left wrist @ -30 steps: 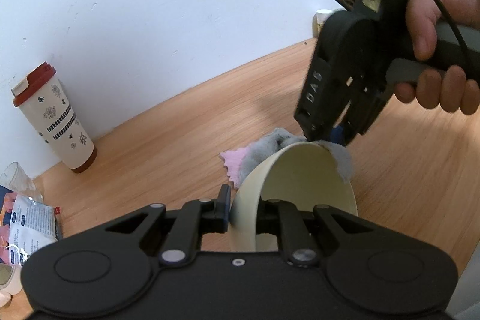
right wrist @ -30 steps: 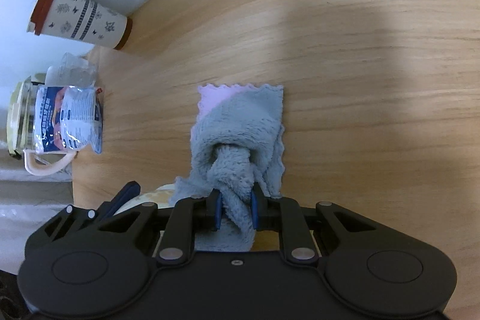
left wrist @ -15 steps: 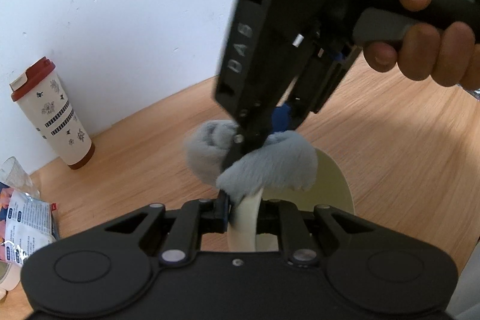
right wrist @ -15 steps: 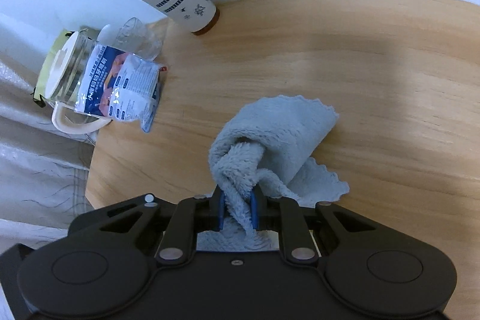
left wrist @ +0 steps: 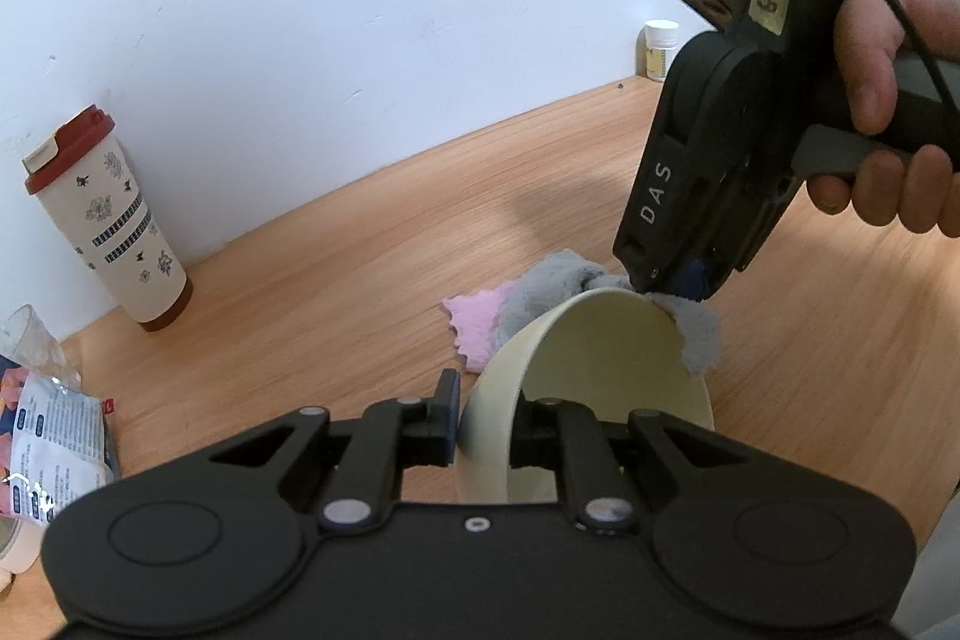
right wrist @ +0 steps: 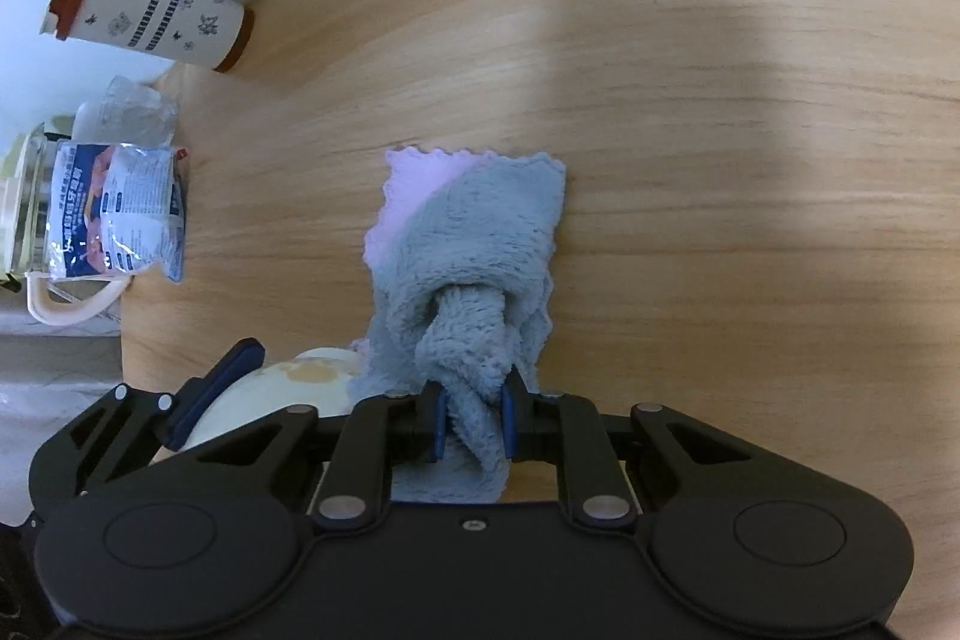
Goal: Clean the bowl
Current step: 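Lift the cloth away from the bowl with the right gripper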
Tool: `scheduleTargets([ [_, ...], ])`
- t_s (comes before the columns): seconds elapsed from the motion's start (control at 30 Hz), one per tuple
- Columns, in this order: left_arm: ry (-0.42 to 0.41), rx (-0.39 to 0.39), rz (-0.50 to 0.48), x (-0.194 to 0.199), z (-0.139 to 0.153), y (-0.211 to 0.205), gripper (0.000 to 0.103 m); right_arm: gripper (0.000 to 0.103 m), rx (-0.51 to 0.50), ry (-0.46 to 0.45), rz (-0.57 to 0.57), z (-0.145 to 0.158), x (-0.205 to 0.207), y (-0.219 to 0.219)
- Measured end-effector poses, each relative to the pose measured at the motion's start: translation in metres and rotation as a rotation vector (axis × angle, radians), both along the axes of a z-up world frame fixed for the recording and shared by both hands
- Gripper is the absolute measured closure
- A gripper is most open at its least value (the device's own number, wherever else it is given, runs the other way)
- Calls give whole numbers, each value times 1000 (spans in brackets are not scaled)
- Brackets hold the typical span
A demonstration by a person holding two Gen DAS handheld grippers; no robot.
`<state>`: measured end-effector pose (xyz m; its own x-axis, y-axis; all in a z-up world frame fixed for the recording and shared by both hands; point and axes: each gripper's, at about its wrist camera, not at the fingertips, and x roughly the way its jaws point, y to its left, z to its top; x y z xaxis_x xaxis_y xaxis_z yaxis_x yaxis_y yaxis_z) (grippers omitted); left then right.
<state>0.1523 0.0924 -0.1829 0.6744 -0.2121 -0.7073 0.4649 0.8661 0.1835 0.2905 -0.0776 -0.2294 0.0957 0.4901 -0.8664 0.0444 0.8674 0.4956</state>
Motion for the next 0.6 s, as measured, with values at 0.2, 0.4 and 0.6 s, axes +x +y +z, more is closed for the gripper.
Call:
scheduleTargets([
  [0.2, 5, -6, -13, 3, 0, 0, 91, 84, 42, -56, 21, 23, 11, 16],
  [0.4, 2, 3, -26, 9, -1, -3, 91, 84, 112, -119, 151, 47, 11, 51],
  [0.6, 5, 1, -30, 13, -2, -3, 91, 84, 55, -126, 169, 43, 13, 59],
])
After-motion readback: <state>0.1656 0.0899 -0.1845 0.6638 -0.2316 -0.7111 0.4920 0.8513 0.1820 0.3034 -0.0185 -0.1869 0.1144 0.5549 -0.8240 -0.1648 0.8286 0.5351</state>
